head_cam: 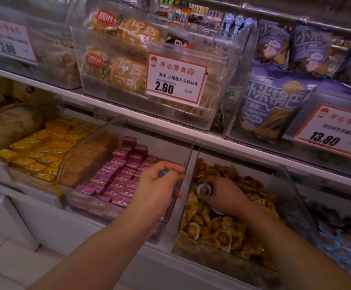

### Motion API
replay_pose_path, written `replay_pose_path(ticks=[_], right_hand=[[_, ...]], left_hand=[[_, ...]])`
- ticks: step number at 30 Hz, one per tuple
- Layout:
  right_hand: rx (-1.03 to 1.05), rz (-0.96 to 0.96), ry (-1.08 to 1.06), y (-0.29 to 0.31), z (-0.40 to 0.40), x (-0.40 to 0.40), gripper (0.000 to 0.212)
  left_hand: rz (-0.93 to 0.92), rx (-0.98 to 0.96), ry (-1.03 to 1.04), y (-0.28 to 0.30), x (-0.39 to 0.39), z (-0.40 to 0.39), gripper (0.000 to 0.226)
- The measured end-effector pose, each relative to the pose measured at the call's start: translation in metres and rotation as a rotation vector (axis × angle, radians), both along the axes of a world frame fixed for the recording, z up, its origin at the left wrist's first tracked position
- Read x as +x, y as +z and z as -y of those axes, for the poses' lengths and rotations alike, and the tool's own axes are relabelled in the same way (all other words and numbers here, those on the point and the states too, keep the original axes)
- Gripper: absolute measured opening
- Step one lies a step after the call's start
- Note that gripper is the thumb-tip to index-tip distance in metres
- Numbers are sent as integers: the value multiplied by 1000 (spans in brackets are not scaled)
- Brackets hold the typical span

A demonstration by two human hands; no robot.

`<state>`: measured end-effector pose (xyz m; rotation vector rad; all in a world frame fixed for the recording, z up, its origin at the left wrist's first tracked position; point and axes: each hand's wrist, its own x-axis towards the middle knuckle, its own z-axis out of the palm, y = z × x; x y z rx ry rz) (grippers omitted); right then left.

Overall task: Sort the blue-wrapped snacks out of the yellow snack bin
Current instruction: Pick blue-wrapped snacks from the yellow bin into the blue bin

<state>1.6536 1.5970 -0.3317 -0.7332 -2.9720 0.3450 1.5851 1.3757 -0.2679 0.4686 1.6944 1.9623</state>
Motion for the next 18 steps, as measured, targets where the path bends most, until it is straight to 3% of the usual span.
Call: replay_pose_path(ticks=[2,5,7,9,13,16,18], right_hand=[[-190,-218,-102,14,7,16,22],[-873,-556,-290,40,28,51,25],[-1405,-626,-413,51,46,76,24],[-1687,-638,-454,60,63,96,24],[-1838,-738,-426,63,77,112,42],[-1564,-800,-476,63,68,124,26],[-1361,-875,-433,68,52,137,16]], left_hand=[[-74,20,-13,0,3,-3,15],[-292,36,-68,-2,19,-12,31],[-471,26,-122,-6,39,-22,37],[-655,23,-138,-11,63,-36,37],[-791,-64,-267,-28,99,-74,51],[-932,-205,-322,-35,111,-92,66],[-879,-128,-429,-31,115,-94,73]])
